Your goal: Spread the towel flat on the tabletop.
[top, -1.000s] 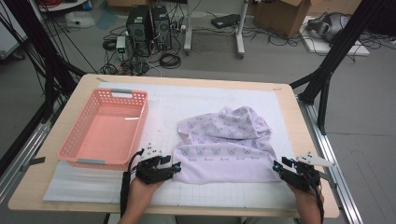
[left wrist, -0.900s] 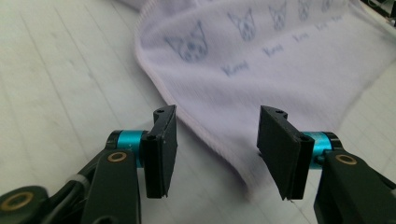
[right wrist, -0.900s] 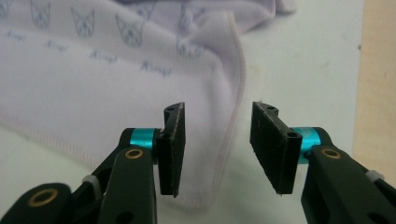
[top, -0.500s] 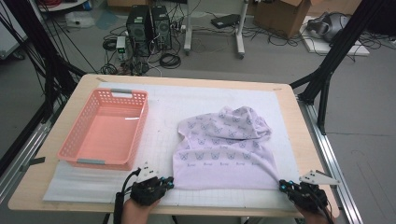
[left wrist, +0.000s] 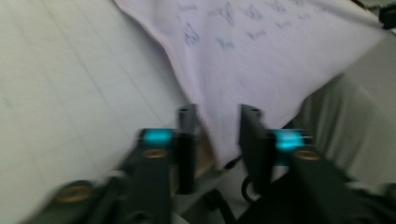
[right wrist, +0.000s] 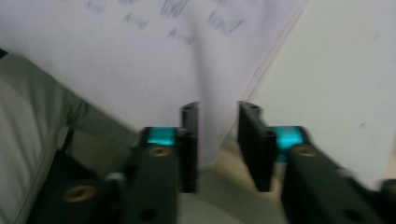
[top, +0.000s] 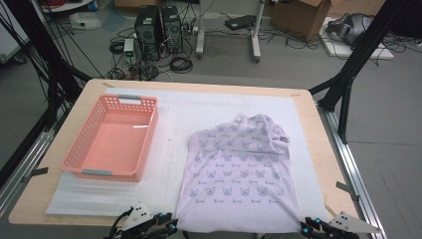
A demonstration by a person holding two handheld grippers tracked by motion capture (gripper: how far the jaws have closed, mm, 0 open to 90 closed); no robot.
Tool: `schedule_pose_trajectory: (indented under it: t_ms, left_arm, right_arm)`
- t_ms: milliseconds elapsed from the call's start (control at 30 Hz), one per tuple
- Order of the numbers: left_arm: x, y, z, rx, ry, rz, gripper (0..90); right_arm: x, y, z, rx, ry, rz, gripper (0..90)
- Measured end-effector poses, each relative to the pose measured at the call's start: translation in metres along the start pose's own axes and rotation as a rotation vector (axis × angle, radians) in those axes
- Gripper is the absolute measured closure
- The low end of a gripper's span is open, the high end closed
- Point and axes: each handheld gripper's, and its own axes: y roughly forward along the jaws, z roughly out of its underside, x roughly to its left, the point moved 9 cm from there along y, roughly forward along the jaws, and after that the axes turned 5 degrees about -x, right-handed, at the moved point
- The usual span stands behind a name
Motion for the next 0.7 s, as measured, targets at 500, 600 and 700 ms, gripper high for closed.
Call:
schedule_pose_trajectory:
  t_ms: [500, 600, 700]
  left_arm:
    - [0.030, 0.082, -0.044, 0.042, 0.026, -0.060, 42.8]
    - [0.034, 0.077, -0.041, 0.050, 0.111, -0.135, 69.0]
    - [0.035, 0.071, -0.038, 0.059, 0.060, -0.090, 85.3]
  right_arm:
    - [-0.038, 0.068, -0.030, 0.034, 0.007, 0.101, 56.8]
    - [-0.037, 0.065, -0.030, 0.047, 0.017, 0.051, 83.5]
    - [-0.034, 0.061, -0.028, 0.056, -0.007, 0.035, 87.7]
